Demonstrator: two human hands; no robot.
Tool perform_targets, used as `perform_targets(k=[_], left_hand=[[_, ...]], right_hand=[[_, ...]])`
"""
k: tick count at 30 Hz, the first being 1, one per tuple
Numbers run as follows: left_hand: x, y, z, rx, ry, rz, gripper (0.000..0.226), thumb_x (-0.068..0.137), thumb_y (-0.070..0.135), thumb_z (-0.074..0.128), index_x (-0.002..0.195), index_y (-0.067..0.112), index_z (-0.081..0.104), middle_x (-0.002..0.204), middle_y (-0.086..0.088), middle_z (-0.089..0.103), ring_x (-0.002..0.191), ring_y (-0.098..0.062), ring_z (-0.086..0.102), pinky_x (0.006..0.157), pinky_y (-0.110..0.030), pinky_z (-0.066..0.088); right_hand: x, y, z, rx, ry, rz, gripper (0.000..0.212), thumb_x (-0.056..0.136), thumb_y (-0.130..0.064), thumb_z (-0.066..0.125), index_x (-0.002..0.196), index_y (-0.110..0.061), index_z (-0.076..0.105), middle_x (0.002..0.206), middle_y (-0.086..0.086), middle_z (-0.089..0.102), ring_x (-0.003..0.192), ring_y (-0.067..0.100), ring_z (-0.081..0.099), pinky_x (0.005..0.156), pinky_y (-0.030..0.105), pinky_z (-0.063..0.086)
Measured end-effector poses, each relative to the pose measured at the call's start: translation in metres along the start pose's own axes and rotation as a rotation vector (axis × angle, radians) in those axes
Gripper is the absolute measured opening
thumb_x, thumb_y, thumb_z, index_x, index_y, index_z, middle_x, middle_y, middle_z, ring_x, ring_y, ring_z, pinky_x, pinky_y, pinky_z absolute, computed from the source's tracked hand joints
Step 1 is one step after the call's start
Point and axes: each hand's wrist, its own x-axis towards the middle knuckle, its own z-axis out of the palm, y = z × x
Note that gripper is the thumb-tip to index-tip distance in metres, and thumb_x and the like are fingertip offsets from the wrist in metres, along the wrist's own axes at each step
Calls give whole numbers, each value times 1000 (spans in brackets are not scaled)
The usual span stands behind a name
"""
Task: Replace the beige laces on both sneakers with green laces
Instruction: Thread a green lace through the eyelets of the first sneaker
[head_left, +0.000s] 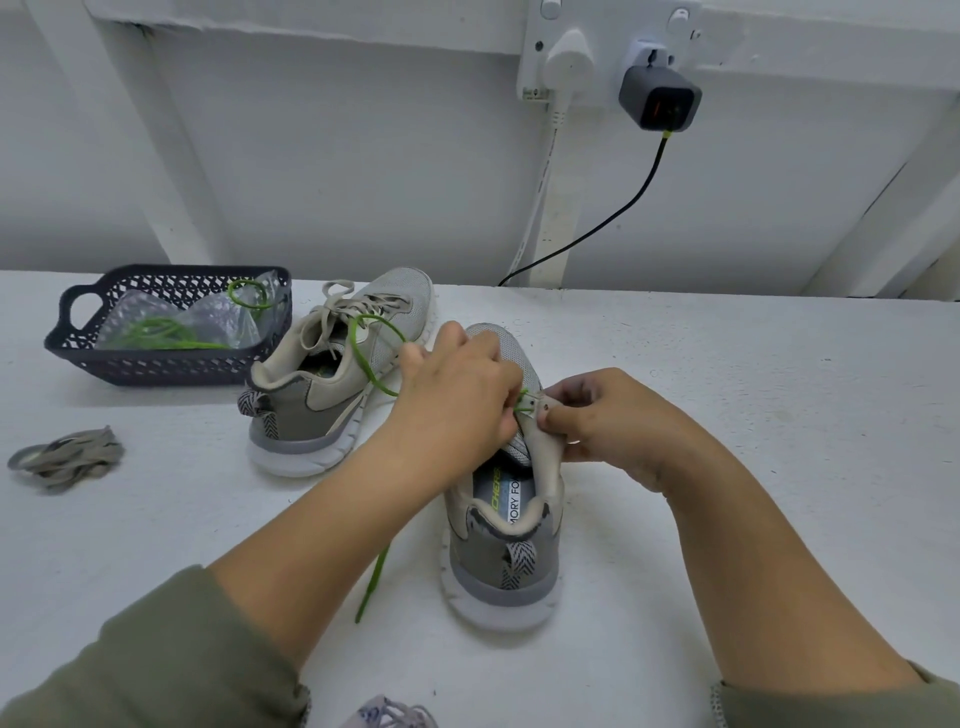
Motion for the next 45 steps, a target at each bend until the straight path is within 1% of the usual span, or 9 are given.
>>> perform_targets(k=[3, 11, 16, 21, 25, 30, 36, 42, 45], left_hand=[[2, 0, 1, -20, -21, -3, 13, 88, 34, 54, 95, 29, 64, 94, 11, 38, 110, -22, 35, 78, -35, 22], [3, -1, 8, -186, -17, -125, 12, 85, 39, 56, 85, 28, 62, 92, 12, 41, 106, -20, 34, 78, -36, 30], [3, -3, 9, -263, -47, -132, 13, 84, 40, 58, 84, 28, 62, 91, 11, 44, 106, -20, 34, 79, -35, 31], [1, 0, 5, -181, -57, -38, 10, 88, 41, 53, 84, 34, 47, 92, 12, 39, 106, -18, 31, 77, -34, 25], [-4, -3, 6, -113, -61, -45, 8, 89, 35, 49, 85, 34, 42, 96, 8, 33, 106, -22, 30, 79, -35, 27], [-2, -4, 6, -93, -101, -23, 5, 92, 34, 47, 93, 33, 52, 100, 6, 31, 108, -23, 29, 81, -35, 27], [2, -4, 7, -78, -138, -4, 2, 91, 37, 47, 90, 36, 47, 102, 6, 28, 108, -23, 28, 83, -37, 26], [1, -2, 12, -140, -73, -43, 7, 91, 44, 48, 89, 37, 45, 105, 5, 28, 108, -22, 27, 87, -38, 28], [1, -5, 15, -184, -46, -88, 10, 91, 43, 53, 96, 36, 57, 105, 7, 28, 110, -22, 27, 88, -39, 27]], right_hand=[[0, 2, -1, -42, 11, -22, 12, 93, -5, 58, 98, -1, 68, 95, 19, 71, 83, 22, 69, 78, 35, 59], [-4, -1, 1, -274, 44, -112, 16, 91, -22, 58, 89, -20, 74, 81, 8, 74, 85, 30, 70, 84, 50, 56], [-5, -2, 3, -320, 58, -124, 15, 90, -24, 59, 89, -22, 74, 80, 2, 74, 84, 25, 70, 83, 48, 56], [-2, 0, 4, -324, 61, -132, 15, 88, -28, 58, 89, -24, 73, 80, 1, 73, 82, 24, 71, 80, 49, 57], [0, 5, 3, -201, 58, -105, 15, 92, -15, 56, 92, -20, 71, 85, 8, 74, 83, 24, 72, 83, 45, 58], [-1, 4, 1, -121, 18, -75, 14, 94, -10, 57, 98, -14, 70, 88, 8, 73, 85, 21, 71, 82, 39, 59], [-1, 5, 1, -148, 32, -82, 13, 93, -13, 58, 96, -17, 71, 88, 7, 74, 86, 22, 71, 83, 42, 58], [-6, 2, 3, -390, 39, -191, 15, 91, -29, 59, 97, -25, 72, 83, -1, 73, 85, 19, 69, 82, 44, 56], [-5, 1, 2, -262, 43, -152, 26, 97, -33, 53, 95, -17, 73, 86, 9, 73, 82, 23, 71, 82, 45, 57]])
